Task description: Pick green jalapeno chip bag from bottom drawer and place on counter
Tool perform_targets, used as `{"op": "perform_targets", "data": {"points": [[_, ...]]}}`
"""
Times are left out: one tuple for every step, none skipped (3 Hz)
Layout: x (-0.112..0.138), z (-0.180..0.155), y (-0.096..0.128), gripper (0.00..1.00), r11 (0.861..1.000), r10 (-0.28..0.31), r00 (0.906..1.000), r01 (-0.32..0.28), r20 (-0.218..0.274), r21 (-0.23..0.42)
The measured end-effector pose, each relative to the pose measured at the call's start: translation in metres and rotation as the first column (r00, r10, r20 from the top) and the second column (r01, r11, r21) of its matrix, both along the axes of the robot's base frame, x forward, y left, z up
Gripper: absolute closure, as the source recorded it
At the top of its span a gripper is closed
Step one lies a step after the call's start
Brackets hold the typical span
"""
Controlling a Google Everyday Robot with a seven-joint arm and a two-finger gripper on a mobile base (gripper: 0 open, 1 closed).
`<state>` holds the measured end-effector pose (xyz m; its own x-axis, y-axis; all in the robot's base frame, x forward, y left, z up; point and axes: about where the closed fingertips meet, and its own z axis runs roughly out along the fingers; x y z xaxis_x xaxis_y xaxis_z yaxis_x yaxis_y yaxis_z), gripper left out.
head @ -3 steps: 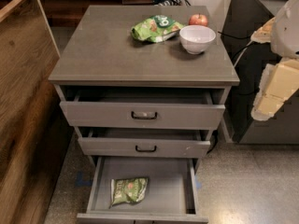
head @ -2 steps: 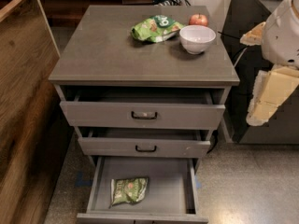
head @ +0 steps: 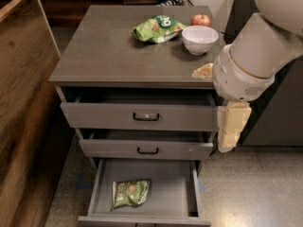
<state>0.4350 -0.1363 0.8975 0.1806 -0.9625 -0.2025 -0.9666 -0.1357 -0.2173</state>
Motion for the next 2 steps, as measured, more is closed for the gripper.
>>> {"op": "perform_targets", "data": {"points": [[0.002,-0.06,0.02,0.0,0.986,0.161,0.9854,-0.158,-0.057,0.043],[-0.007,-0.116,0.035,0.0,0.944,0.322,0.9443,-0.314,-0.069,0.103]]}}
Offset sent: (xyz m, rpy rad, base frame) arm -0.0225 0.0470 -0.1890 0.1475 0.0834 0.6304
